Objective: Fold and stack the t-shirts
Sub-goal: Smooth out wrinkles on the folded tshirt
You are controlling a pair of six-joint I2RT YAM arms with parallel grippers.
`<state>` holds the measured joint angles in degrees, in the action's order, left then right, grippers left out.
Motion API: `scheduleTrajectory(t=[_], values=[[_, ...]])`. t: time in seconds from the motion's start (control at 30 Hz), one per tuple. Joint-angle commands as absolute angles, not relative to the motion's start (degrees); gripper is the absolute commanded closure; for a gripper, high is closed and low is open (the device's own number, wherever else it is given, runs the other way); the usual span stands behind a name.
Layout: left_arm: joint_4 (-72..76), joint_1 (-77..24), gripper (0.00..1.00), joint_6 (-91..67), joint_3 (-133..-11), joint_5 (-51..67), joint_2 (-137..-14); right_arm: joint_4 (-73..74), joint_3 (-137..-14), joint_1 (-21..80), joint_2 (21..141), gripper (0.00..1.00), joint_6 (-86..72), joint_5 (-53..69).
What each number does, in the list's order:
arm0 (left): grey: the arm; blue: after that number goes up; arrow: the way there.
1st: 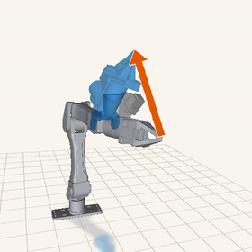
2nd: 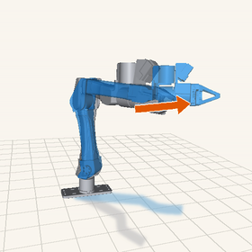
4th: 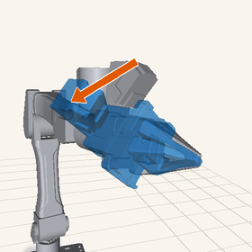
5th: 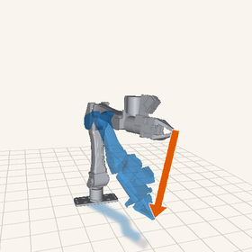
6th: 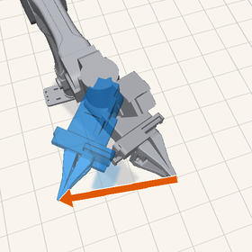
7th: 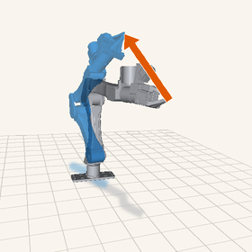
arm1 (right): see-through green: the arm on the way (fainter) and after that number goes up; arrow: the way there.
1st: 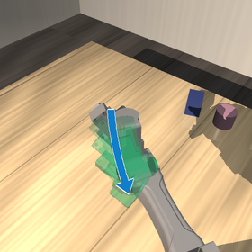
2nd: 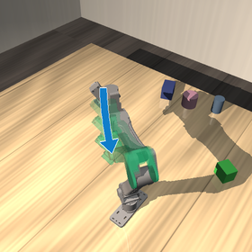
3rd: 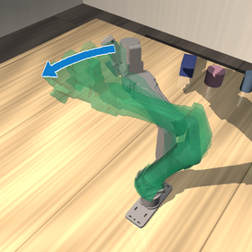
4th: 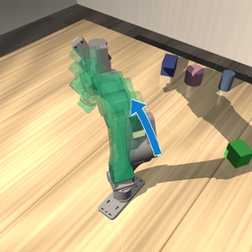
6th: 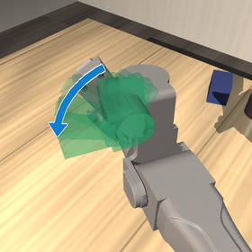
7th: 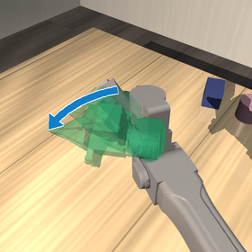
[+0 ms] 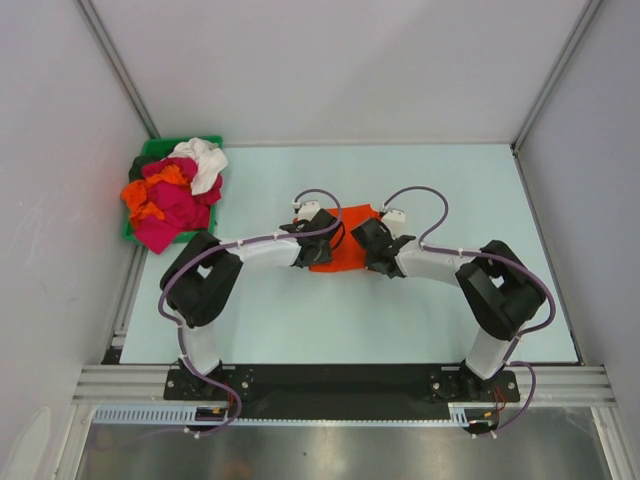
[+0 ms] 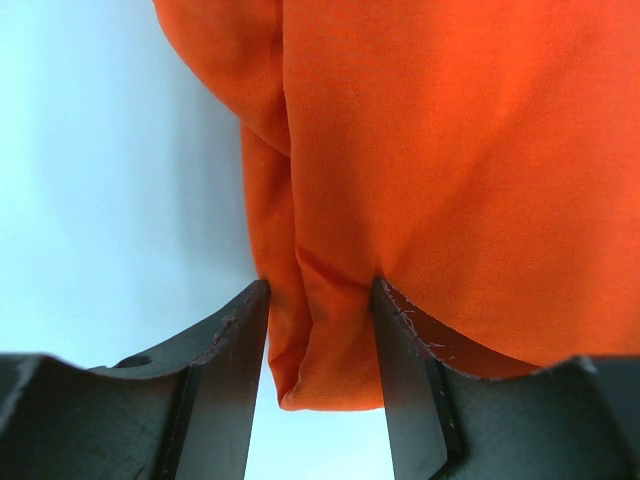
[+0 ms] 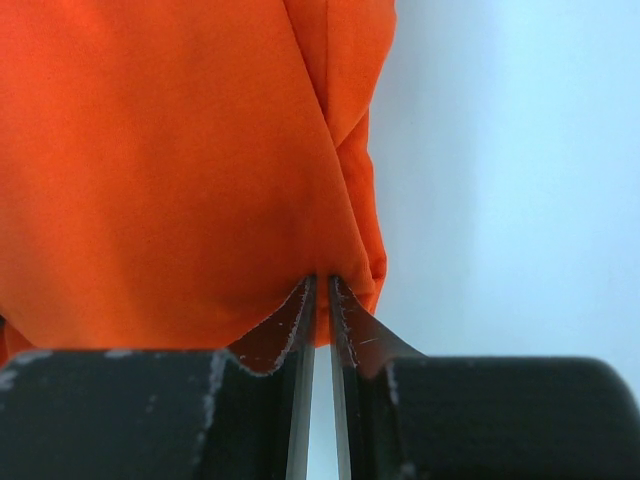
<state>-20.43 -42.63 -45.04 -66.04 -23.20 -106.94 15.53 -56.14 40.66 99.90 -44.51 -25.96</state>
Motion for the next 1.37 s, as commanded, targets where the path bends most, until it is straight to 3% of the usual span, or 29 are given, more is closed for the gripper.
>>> scheduleTrajectory(t=[0.0, 0.33, 0.53, 0.73, 0.97, 1.33], values=[[-21.53, -42.54, 0.48, -44.74, -67.76, -23.64, -108.46, 16.17, -52.82, 43.59, 101.51, 0.85, -47.99, -22.15], [-22.41, -42.36, 0.48, -44.65, -68.12, -24.87, -108.29, 17.75, -53.17, 44.83, 100.9, 0.85, -48.69, -24.6], [-27.85, -44.65, 0.41, -45.26, -67.85, -33.74, -97.57, 24.6, -58.34, 39.56, 92.03, 0.64, -44.57, -31.37], [-33.65, -46.58, 0.4, -43.24, -68.03, -39.28, -84.74, 30.84, -63.63, 35.34, 80.17, 0.34, -36.75, -36.47], [-37.61, -52.02, 0.36, -44.29, -60.74, -42.45, -72.61, 36.91, -61.71, 38.66, 70.67, 0.08, -36.21, -40.95], [-46.22, -59.32, 0.39, -52.98, -54.84, -43.5, -67.32, 42.44, -55.55, 45.08, 64.87, 0.02, -40.34, -43.85]])
